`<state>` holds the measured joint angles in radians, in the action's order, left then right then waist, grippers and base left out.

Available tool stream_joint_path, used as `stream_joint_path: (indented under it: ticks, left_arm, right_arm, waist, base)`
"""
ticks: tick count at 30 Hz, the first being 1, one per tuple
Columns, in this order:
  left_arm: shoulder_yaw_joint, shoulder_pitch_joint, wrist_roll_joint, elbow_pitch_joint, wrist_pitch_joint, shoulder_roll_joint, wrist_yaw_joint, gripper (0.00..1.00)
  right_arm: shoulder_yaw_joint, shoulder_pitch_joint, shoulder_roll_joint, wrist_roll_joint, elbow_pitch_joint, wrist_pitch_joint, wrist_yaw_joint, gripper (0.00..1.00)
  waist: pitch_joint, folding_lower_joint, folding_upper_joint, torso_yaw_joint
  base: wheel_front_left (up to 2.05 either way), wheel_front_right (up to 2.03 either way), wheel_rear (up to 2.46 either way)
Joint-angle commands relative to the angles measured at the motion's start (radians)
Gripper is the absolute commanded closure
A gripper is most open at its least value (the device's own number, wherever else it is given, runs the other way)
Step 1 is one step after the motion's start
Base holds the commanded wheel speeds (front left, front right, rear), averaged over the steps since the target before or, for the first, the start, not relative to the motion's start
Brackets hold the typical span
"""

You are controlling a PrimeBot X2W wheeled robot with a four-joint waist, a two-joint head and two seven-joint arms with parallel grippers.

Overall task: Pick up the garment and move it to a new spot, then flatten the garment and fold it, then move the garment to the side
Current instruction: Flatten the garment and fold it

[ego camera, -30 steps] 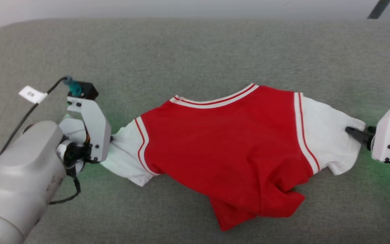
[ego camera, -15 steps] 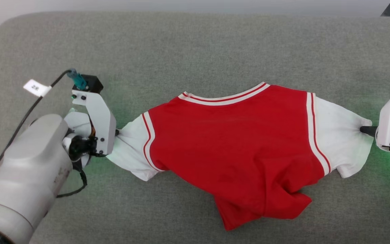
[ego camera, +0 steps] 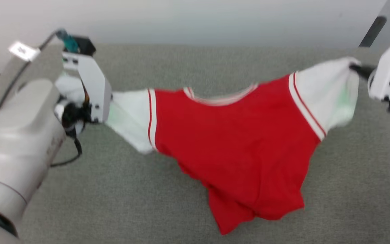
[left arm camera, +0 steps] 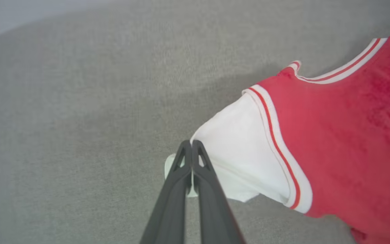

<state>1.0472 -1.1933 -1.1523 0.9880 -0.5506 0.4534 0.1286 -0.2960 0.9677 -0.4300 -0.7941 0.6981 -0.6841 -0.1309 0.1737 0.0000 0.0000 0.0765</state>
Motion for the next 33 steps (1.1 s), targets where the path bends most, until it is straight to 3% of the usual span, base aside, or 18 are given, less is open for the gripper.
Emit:
stream_joint_path:
  ticks: [1, 10, 15, 27, 33]
  left_arm:
    - [-0.002, -0.019, 0.006, -0.002, 0.009, 0.004, 0.003, 1.0]
    - [-0.001, -0.147, 0.036, -0.019, 0.114, 0.014, 0.003, 1.0]
    - [-0.006, -0.252, 0.077, -0.001, 0.206, 0.014, 0.003, 1.0]
    - [-0.03, -0.446, 0.134, 0.086, 0.39, -0.012, -0.01, 1.0]
    - [-0.034, -0.535, 0.159, 0.096, 0.467, -0.014, -0.009, 1.0]
  right_arm:
    - [-0.008, 0.02, 0.003, -0.005, -0.012, 0.018, 0.0, 1.0]
    - [-0.113, 0.158, 0.025, 0.026, -0.067, 0.229, 0.0, 1.0]
    - [-0.156, 0.261, 0.034, 0.057, -0.036, 0.372, 0.0, 1.0]
    - [-0.247, 0.471, 0.084, 0.074, 0.115, 0.536, 0.0, 1.0]
    - [-0.285, 0.55, 0.076, 0.052, 0.146, 0.574, 0.0, 1.0]
  waist:
    - [-0.057, 0.0, 0.0, -0.014]
    - [-0.158, 0.0, 0.0, -0.035]
    - [-0.168, 0.0, 0.0, -0.046]
    - [-0.131, 0.0, 0.0, -0.084]
    - [-0.035, 0.0, 0.0, -0.096]
  base:
    - [0.0, 0.0, 0.0]
    - [0.0, 0.0, 0.0]
    - [0.0, 0.0, 0.0]
    - [0.0, 0.0, 0.0]
    - [0.0, 0.0, 0.0]
